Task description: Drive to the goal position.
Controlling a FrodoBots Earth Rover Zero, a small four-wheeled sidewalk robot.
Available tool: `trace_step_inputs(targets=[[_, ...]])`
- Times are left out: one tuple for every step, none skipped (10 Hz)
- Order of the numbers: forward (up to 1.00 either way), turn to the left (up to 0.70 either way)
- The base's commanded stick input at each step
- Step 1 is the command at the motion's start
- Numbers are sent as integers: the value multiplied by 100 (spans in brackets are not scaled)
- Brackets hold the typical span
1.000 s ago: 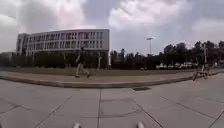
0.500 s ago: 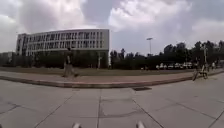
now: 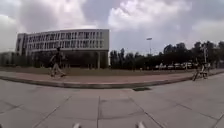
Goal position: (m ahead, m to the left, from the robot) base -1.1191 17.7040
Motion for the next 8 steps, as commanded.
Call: trace_step_inputs(targets=[[0, 60], [0, 60], [0, 60], [0, 60], [0, 60], [0, 60], [0, 60], [0, 60]])
